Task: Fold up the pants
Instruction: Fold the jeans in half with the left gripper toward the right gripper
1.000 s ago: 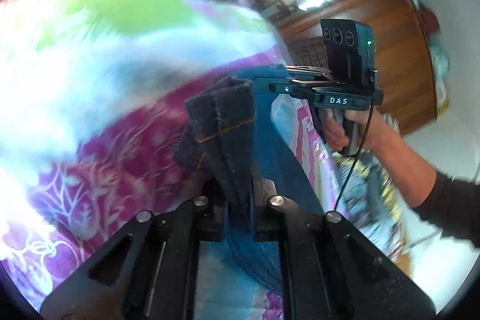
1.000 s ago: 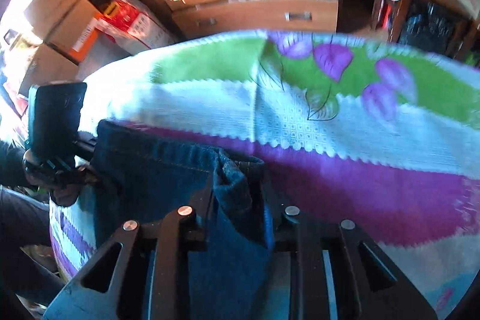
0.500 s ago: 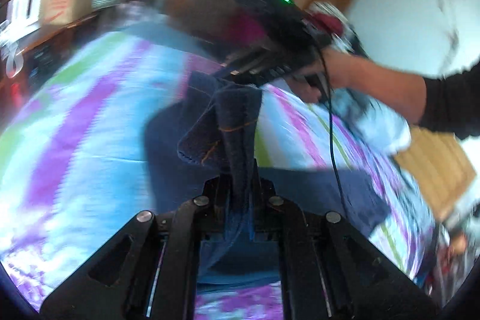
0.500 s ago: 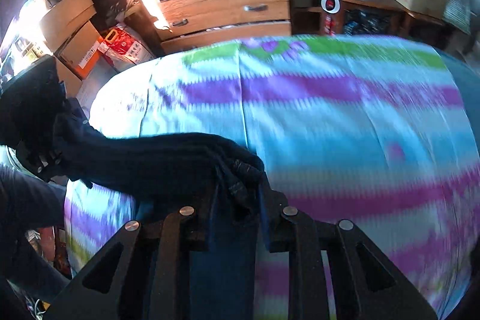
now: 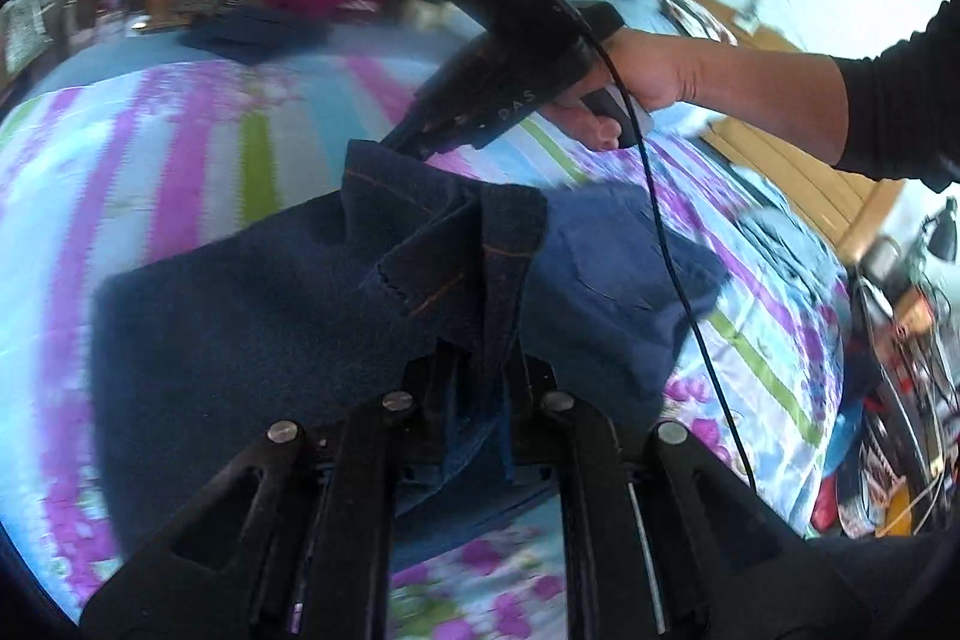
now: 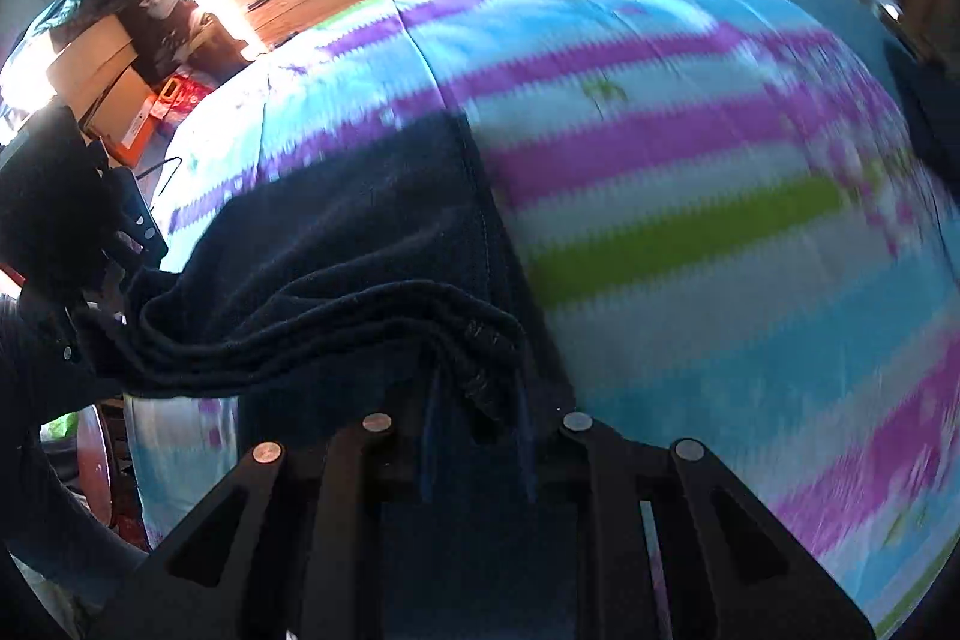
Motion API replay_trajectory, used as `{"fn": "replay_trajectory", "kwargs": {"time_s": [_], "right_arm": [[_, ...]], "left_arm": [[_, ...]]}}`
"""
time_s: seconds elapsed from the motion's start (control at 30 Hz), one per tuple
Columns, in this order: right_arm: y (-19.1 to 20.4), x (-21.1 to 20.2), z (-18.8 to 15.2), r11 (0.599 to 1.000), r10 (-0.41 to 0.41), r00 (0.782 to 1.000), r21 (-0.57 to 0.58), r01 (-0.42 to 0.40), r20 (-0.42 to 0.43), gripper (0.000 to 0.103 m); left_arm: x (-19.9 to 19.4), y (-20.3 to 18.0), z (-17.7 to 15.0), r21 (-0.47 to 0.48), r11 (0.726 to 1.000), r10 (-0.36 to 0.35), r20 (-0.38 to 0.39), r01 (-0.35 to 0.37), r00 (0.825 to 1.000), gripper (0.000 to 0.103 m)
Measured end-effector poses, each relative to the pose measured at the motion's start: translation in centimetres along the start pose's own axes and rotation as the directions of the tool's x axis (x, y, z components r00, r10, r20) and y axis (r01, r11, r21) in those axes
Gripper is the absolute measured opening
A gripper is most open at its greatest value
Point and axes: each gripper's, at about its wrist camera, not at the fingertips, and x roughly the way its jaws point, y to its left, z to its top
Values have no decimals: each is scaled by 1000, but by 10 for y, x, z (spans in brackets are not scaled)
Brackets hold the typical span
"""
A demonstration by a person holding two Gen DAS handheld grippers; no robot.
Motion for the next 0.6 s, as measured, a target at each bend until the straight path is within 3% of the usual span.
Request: {"fn": "replay_trajectory", "kwargs": {"time_s": [0.2, 0.37, 0.5, 0.57, 0.6], "right_arm": [[-11, 7, -66, 998, -26, 1000, 54, 26, 1, 23], [-17, 17, -94, 997, -49, 999, 62, 49, 0, 23], [-16, 36, -106, 996, -86, 996, 19, 86, -32, 23], [-15, 38, -113, 994, -109, 994, 11, 109, -16, 28], [-15, 37, -117, 992, -127, 992, 18, 127, -15, 38]], "left_arm": [[40, -35, -4, 75, 996, -49, -74, 54, 996, 15], [68, -43, -21, 95, 994, -39, -134, 52, 990, 20], [84, -47, -40, 136, 990, 2, -201, 26, 980, 32], [84, -54, -44, 163, 986, 12, -217, 24, 976, 40], [84, -61, -47, 186, 982, 12, -237, 33, 971, 43]]}}
